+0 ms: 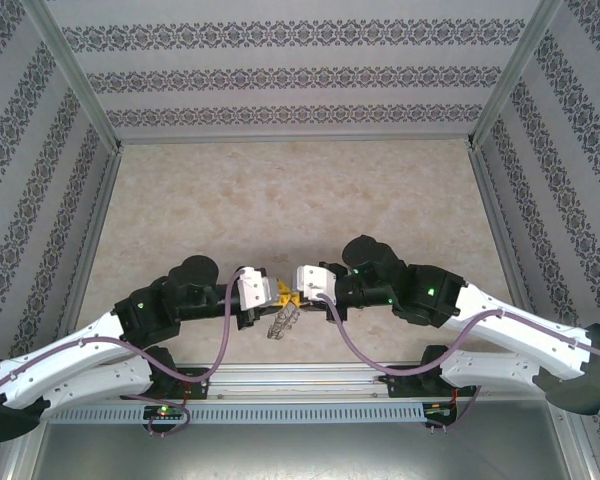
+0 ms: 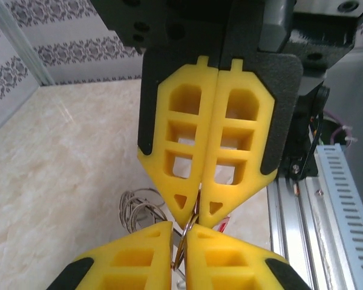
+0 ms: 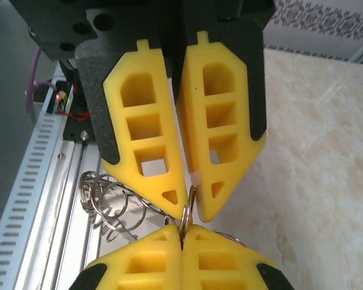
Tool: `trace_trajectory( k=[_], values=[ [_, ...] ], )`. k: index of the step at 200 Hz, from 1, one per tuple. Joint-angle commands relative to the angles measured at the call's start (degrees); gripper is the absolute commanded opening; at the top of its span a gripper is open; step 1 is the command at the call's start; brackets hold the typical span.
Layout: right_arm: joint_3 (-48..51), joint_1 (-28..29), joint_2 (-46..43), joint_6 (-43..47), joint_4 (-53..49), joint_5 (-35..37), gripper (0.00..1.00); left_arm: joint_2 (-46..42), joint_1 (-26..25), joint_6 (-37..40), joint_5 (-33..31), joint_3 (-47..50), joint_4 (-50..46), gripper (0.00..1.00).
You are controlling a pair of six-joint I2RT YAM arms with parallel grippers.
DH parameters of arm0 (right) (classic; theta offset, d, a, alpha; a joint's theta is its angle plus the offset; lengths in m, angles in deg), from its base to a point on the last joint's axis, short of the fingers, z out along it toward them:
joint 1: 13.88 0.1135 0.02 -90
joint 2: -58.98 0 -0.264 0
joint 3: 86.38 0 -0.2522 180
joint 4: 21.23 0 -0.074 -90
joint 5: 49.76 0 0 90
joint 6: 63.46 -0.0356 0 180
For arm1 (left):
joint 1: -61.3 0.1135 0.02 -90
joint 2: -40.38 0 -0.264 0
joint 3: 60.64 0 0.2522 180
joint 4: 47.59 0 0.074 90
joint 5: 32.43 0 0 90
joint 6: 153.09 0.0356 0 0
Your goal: Put the keys on the keyring
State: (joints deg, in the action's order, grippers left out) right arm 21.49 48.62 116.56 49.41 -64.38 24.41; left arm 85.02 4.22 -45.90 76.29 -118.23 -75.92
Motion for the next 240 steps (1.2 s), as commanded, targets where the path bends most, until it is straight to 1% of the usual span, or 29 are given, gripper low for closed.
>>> trace_trajectory(
  k=[1,11,25,49,65,73,83,110,147,155,168,175,190,202,217,229,240],
  values=[
    [-2.6,1.2,0.5,1.8,1.2,-1.3,0.0,0.7,-1.4,2.6,-1.4,-1.6,-1.8,0.08],
    [-2.5,1.2,0.2,1.9,1.2,-1.2,0.0,0.6,-1.4,2.4,-1.3,-1.5,-1.5,0.0],
    [-2.2,1.2,-0.3,1.9,1.4,-1.3,0.0,-0.3,-1.3,1.9,-0.7,-0.9,-0.7,0.0],
    [-0.5,1.1,-2.0,0.9,3.3,-1.6,0.0,-4.3,-1.3,-0.2,1.2,1.8,5.0,0.0],
    [1.6,1.1,-3.4,-0.4,5.8,-2.6,0.1,-6.8,-1.3,-2.2,3.4,4.1,10.1,0.0],
    [2.5,1.1,-4.0,-1.0,7.1,-3.1,0.13,-7.7,-1.3,-3.3,4.5,5.2,12.7,0.0],
    [3.4,1.1,-4.4,-1.6,8.2,-3.6,0.15,-8.6,-1.3,-4.4,5.8,6.4,15.7,0.0],
    [3.5,1.1,-4.7,-2.3,9.0,-5.0,0.14,-9.8,-1.2,-6.7,8.0,9.3,22.3,0.0],
    [3.4,1.2,-4.5,-2.5,9.3,-5.4,0.14,-10.1,-1.3,-9.0,9.2,11.9,26.7,0.0],
    [3.3,1.1,-4.4,-2.6,9.3,-5.4,0.12,-10.3,-1.3,-9.5,9.2,12.5,27.9,0.0],
    [3.2,1.1,-4.1,-2.6,9.1,-5.5,0.05,-10.5,-1.3,-9.9,9.0,13.2,28.9,0.0],
    [3.0,1.1,-4.1,-2.5,8.8,-5.3,0.0,-10.6,-1.3,-10.0,8.6,13.3,28.6,0.0],
    [2.1,1.1,-3.7,-1.6,7.0,-3.6,0.0,-10.5,-1.3,-8.9,6.3,12.1,24.9,0.0],
    [0.8,1.2,-2.9,-0.4,4.4,-1.5,0.0,-9.4,-1.3,-6.7,3.2,9.7,18.1,0.0],
    [-1.5,1.5,-1.3,1.3,0.9,0.7,0.0,-6.7,-1.4,-3.5,-0.4,5.8,9.7,0.09],
    [-3.4,1.7,0.4,2.3,-1.2,2.4,0.0,-4.0,-1.4,-1.7,-2.6,3.3,4.9,0.13],
    [-5.0,2.2,2.1,3.1,-2.9,3.5,0.0,-1.8,-1.4,-0.5,-4.4,1.8,2.5,0.15]
  ],
)
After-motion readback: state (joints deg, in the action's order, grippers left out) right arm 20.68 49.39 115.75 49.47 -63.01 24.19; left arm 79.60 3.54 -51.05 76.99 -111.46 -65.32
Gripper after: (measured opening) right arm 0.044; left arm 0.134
